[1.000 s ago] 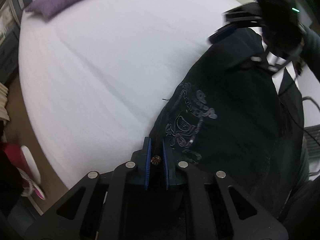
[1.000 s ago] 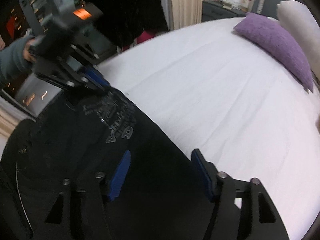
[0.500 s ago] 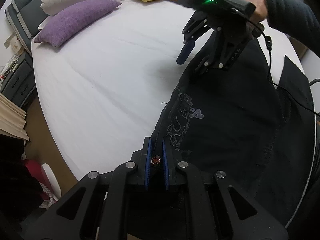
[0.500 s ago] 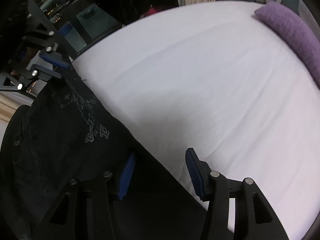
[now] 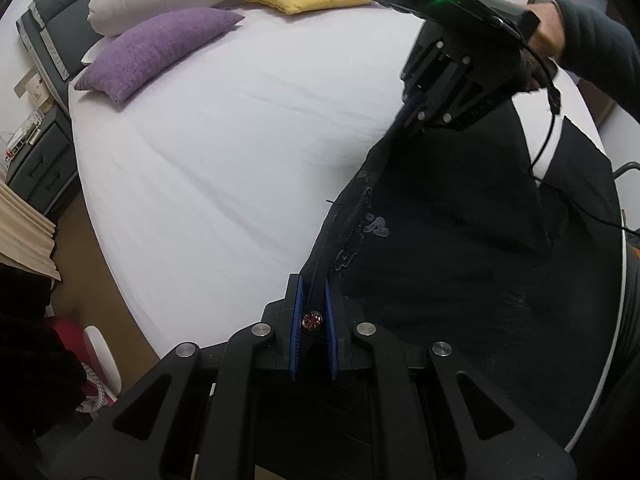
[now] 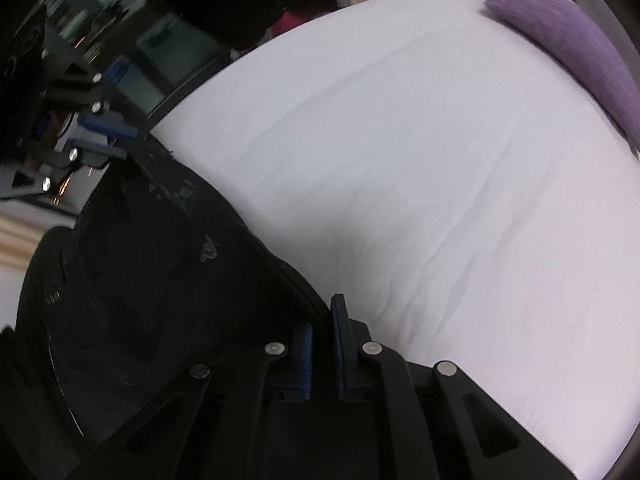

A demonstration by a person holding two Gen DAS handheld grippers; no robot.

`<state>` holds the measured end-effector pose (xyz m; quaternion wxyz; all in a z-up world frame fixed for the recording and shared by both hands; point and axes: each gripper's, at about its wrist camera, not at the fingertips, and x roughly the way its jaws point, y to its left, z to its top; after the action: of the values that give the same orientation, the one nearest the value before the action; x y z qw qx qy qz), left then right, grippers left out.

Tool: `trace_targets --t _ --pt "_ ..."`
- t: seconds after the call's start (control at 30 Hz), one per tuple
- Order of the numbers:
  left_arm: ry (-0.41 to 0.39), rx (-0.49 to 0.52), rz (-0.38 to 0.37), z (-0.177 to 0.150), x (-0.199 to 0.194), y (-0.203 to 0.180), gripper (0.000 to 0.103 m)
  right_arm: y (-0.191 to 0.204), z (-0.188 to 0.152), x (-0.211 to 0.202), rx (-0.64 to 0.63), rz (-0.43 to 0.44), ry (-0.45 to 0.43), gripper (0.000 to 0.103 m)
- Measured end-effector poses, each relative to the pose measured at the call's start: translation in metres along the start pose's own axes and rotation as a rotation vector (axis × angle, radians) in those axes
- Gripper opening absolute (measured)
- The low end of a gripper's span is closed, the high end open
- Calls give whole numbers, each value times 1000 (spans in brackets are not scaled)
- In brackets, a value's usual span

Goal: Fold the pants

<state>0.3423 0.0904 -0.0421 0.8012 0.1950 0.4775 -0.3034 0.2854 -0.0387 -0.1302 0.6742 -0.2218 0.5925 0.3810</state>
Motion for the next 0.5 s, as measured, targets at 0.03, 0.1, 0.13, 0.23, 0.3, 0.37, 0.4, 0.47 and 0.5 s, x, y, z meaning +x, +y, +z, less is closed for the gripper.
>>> trace_targets --t 0.03,0.1,0.13,0.23,0.3,0.37,0.4,0.47,0.5 --pt "-4 -1 1 -1 -3 -3 9 3 -4 -4 20 4 -8 8" --pt "-11 -6 3 -3 -9 -8 9 7 -10 -12 78 23 -39 8" --pt "-16 -7 3 -5 -13 -12 9 9 -15 -13 118 30 -56 8" --pt "-22 -9 -10 -12 -21 -28 9 8 -28 -13 248 76 -116 8" --pt "-20 3 -9 -15 -26 -39 9 2 -40 -13 346 107 -155 8" --pt "-17 20 -7 -22 -31 -54 9 -2 -48 -19 414 134 -183 8" --pt "-15 26 -7 -26 -33 -61 9 -2 -52 -22 431 148 -196 8" --pt "-13 35 -10 -36 -38 -76 9 3 -61 -26 456 172 -211 8" --pt "-14 33 -15 -40 -39 -80 9 3 -63 -22 462 178 -207 8"
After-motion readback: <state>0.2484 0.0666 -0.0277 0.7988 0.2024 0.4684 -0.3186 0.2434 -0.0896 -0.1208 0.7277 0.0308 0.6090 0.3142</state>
